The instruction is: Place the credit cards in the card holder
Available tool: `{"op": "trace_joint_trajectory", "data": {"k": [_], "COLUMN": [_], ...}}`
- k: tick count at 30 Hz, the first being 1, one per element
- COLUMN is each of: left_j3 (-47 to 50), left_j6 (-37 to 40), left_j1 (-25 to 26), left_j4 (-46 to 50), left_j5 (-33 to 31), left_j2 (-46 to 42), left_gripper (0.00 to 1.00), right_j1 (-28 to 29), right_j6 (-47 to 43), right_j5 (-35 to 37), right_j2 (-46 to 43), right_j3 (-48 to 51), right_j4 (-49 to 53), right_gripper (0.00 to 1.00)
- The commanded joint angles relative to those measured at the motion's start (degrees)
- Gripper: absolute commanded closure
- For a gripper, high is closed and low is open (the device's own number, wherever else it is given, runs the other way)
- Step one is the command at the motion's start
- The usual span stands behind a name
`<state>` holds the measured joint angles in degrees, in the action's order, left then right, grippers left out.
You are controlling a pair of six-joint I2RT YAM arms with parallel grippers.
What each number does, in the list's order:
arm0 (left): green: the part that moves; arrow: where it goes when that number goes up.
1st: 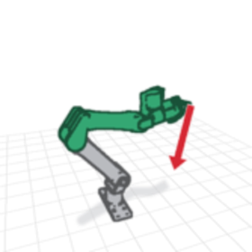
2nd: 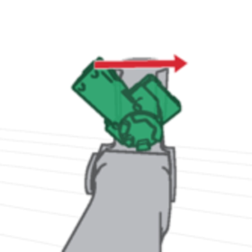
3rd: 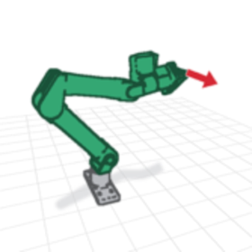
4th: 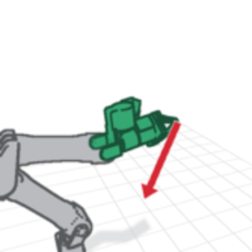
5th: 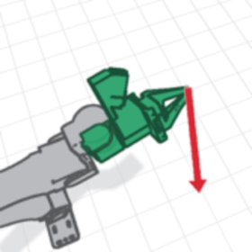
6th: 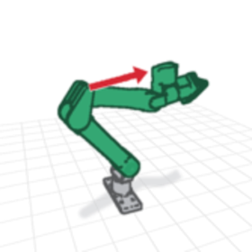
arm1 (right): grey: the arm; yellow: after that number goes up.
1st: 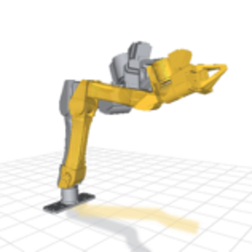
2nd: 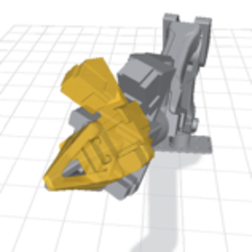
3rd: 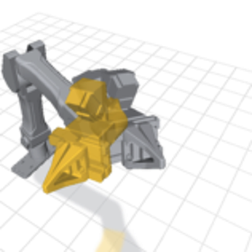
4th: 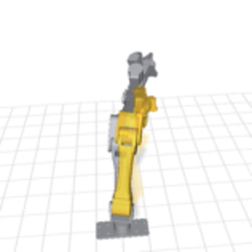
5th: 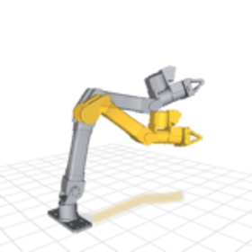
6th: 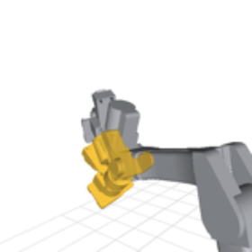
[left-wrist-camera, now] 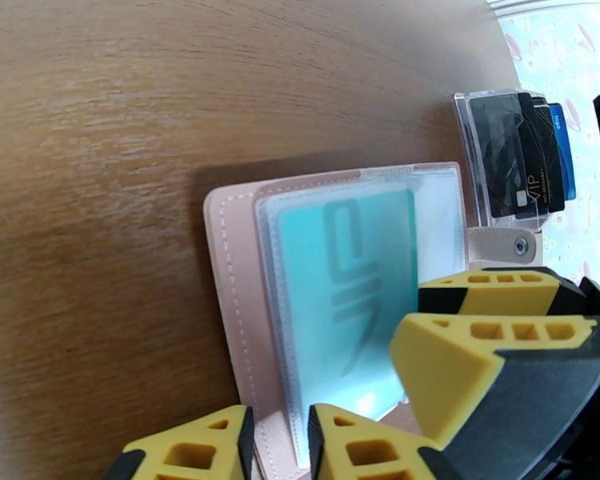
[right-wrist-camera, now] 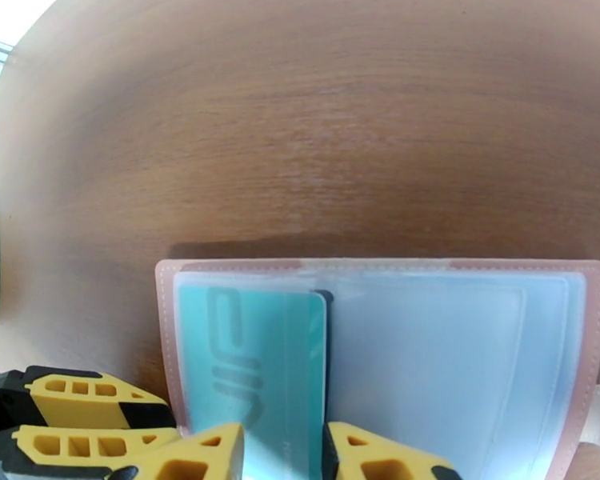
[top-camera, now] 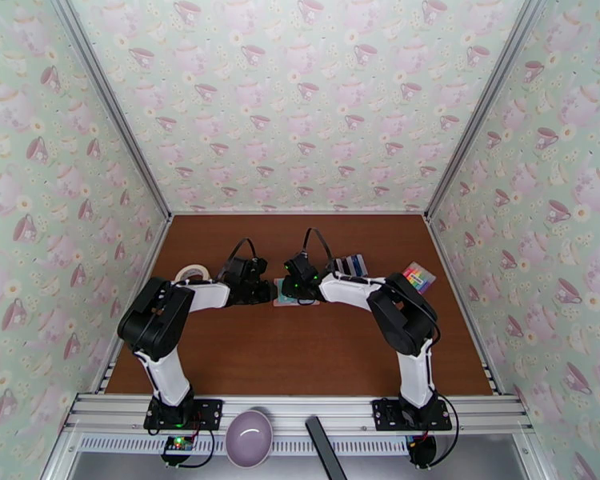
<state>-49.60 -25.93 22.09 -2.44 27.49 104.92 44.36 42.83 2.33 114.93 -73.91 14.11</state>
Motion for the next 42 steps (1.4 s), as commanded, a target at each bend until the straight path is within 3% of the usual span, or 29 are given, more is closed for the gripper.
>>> {"op": "trace_joint_trajectory", "data": {"k": [1, 10, 23, 31, 42], "left_j3": [1.27, 1.26, 1.69, 1.25, -1.09], "left_j6": [0.36, 0.53, 0.71, 1.58, 3.11], "left_j1": [0.94, 0.81, -0.03, -0.04, 0.10], "left_j4": [4.18, 4.37, 4.37, 6.36, 13.39], "left_j5": [-0.67, -0.73, -0.91, -1.31, -6.30], "left_j2": [3.89, 4.02, 3.32, 1.17, -8.74], "left_gripper": [0.73, 0.69, 0.67, 0.66, 0.64], "right_j1": [1.65, 1.78, -3.92, -6.56, -7.77], "right_j6": [1.26, 1.38, -1.77, -2.09, -3.07], "right_j5": [-4.12, -3.87, -1.58, -2.77, -5.04], "right_j2": [1.57, 0.15, -11.95, -12.19, -8.52], "right_j3": [-2.07, -1.00, 5.41, 10.35, 7.98], "right_j4": [-0.81, -1.57, 0.28, -1.98, -2.99], "right_gripper": [0.68, 0.66, 0.59, 0.59, 0.60]}}
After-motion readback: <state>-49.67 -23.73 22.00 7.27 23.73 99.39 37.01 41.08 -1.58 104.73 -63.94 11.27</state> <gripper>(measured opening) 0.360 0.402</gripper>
